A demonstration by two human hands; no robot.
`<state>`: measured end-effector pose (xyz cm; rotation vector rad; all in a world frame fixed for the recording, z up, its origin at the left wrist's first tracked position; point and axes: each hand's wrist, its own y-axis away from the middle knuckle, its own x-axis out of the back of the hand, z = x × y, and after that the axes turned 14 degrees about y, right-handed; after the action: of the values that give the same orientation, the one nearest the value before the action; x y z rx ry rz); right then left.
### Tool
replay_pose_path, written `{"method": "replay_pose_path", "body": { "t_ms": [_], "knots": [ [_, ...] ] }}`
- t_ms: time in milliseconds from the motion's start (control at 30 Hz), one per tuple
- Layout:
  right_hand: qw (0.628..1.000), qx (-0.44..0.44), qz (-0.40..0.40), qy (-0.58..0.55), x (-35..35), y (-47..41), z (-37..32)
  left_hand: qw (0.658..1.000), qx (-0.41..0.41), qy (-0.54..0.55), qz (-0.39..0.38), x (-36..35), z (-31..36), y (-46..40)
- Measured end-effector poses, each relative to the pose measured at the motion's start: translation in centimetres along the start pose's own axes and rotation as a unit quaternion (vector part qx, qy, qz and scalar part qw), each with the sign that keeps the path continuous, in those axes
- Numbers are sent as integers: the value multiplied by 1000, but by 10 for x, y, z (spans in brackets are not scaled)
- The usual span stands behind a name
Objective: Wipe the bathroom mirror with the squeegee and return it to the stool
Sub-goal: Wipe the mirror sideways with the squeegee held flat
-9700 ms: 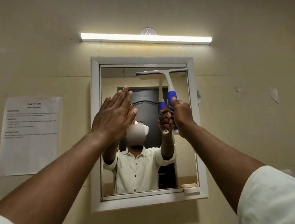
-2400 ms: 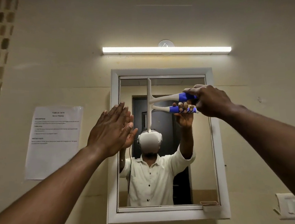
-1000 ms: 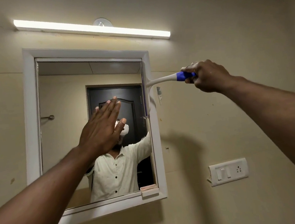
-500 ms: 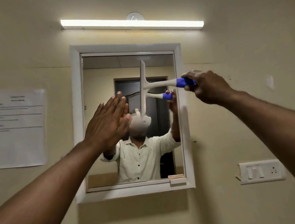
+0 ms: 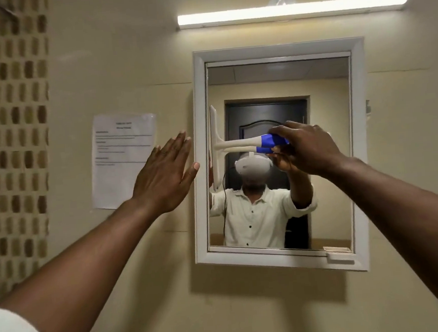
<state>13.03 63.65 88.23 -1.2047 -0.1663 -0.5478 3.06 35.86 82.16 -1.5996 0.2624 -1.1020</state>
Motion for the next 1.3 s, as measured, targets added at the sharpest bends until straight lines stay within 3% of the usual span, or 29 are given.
{"method": "replay_pose_path", "body": {
  "t_ms": [667,1300],
  "knots": [
    [1000,-24,-1,-2,-20,9,-8,1000,-14,22,-3,-9,-4,6],
    [994,-89,-58,16,17,78,80,991,-60,111,-36,-79,71,-20]
  ]
}}
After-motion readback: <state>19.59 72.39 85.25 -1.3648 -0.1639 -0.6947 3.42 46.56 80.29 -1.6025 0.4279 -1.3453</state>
